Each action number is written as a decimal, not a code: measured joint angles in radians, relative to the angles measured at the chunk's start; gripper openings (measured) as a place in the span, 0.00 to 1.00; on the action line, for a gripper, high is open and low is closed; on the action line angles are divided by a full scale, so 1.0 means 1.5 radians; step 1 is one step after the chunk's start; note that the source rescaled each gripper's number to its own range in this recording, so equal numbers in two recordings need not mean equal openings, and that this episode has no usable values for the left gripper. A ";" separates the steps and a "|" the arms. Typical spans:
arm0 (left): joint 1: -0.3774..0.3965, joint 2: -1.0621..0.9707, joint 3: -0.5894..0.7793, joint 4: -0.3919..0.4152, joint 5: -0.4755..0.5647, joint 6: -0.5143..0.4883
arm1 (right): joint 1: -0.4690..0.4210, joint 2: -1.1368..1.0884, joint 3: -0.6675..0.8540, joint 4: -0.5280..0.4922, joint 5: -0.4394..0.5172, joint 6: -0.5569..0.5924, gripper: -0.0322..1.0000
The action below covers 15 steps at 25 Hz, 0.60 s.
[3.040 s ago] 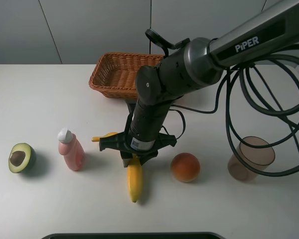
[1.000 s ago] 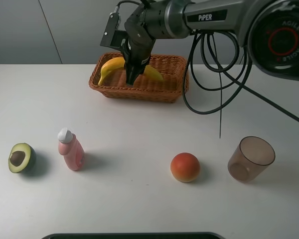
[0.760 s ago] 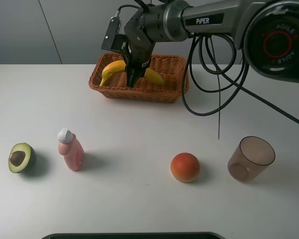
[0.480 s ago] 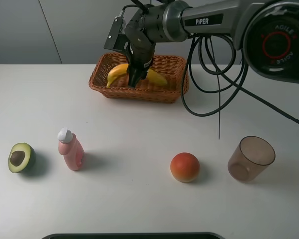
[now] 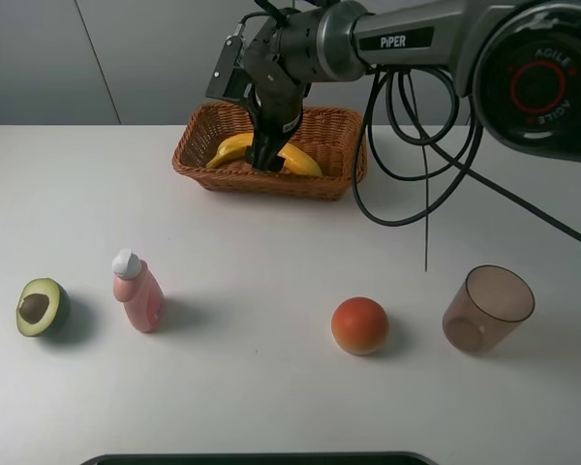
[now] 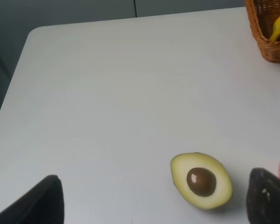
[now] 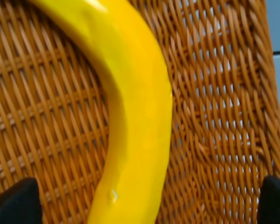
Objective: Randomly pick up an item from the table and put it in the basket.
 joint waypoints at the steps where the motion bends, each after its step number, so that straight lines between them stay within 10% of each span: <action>1: 0.000 0.000 0.000 0.000 0.000 0.000 | 0.000 -0.005 0.000 0.000 0.010 0.003 1.00; 15: 0.000 0.000 0.000 0.000 0.000 0.000 | 0.000 -0.355 0.000 0.050 0.230 0.071 1.00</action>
